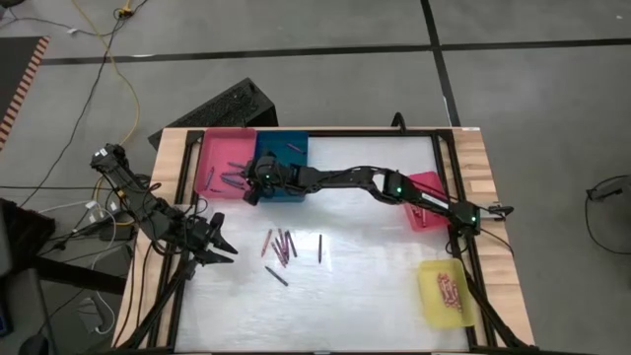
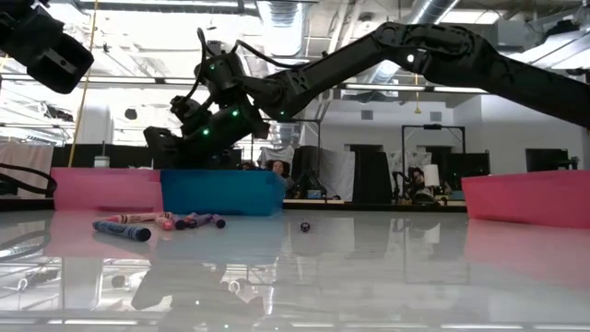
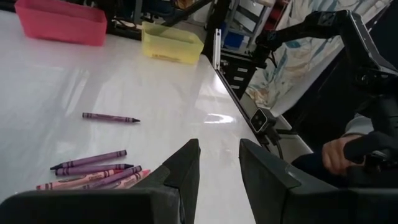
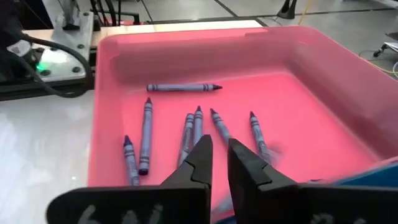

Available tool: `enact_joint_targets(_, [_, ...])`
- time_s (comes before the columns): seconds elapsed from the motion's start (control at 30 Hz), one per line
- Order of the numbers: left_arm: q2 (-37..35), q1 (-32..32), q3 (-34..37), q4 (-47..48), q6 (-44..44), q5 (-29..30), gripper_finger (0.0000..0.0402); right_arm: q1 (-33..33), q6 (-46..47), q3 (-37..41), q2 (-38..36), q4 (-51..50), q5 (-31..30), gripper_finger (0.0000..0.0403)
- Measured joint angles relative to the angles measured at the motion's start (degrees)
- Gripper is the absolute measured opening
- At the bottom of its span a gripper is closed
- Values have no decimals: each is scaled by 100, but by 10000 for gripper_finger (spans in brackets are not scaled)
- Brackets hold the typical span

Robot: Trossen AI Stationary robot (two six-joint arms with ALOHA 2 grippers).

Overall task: Sort crayons
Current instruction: Put the purple crayon into the blue bin

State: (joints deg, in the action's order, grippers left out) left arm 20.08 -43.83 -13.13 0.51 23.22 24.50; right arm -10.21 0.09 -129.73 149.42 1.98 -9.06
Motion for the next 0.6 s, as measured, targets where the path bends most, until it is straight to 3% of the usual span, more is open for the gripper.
enact_joint_targets(0.23, [2, 0, 0, 0, 311, -27, 102, 62, -373, -539, -49, -600, 4, 47])
enact_joint_targets(0.37, [1, 0, 0, -2, 427, -28, 102, 147, -787, -407, -600, -1048, -196, 47])
enact_joint_targets(0.6, [1, 0, 0, -20, 405, -23, 102, 244, -1101, -424, -1790, -2703, -753, 47])
